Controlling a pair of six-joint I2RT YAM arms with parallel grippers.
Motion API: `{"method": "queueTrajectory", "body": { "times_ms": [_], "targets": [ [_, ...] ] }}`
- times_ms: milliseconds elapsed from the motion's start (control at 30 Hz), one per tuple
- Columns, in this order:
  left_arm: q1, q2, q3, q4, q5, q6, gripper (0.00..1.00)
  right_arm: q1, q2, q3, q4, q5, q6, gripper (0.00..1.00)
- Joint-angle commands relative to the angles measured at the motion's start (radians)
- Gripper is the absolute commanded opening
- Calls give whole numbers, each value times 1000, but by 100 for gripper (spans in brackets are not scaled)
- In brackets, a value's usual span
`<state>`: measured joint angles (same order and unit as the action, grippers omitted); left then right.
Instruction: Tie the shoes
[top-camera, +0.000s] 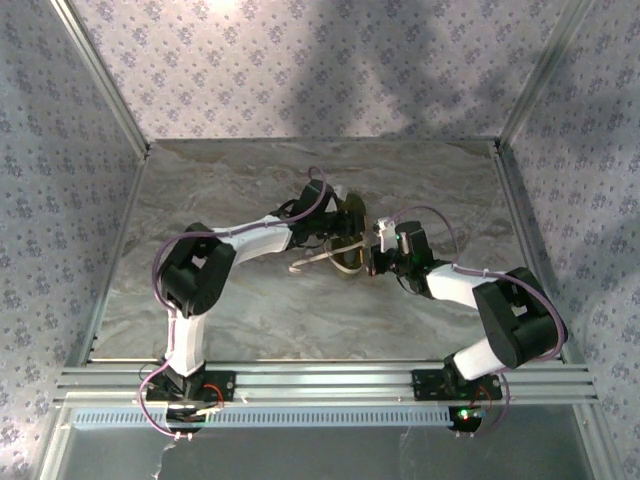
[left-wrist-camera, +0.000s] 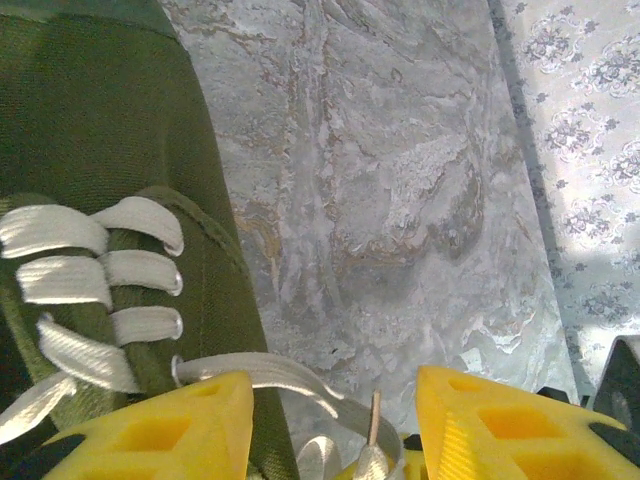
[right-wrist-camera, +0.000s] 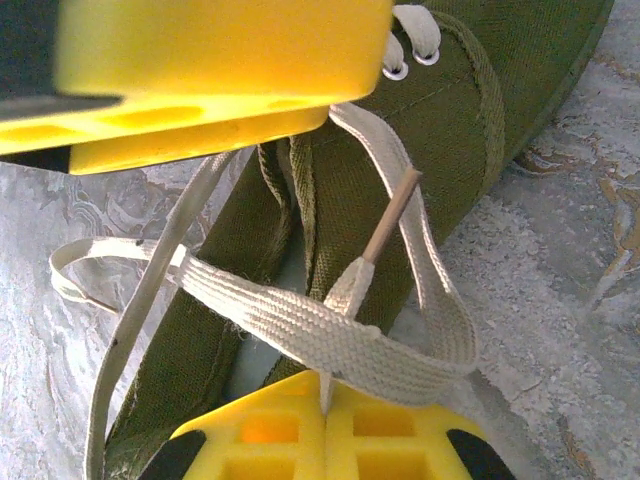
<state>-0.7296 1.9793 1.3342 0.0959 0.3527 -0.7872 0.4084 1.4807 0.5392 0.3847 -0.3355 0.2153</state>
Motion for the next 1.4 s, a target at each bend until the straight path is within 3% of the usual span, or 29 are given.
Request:
{"method": "queueTrajectory", "body": {
  "times_ms": [0,733,900,1000,1100,1200,1233,1367],
  "targets": [
    [-8,27,43,-21,28,-16,47,7,-9,-5,1,-1,-24,0],
    [-24,103,106,-27,84,-21,41,3,-8,-4,2,-7,-24,0],
    [-24,101,101,-18,86,-22,31,2,-8,-4,1,-4,-24,0],
    [-25,95,97,-9,84,-20,19,4,-9,-4,-1,-1,-24,0],
    [-24,80,88,1,79,-13,0,5,-11,-4,-5,4,-23,0],
    [-25,51,72,8,60,3,0,11,-30,-7,-25,21,-19,0],
    [-24,38,64,10,50,10,0,17,-44,-10,-33,33,-16,1],
    [-23,-22,37,13,6,34,0,43,-128,-42,-89,119,-3,32]
  ]
}}
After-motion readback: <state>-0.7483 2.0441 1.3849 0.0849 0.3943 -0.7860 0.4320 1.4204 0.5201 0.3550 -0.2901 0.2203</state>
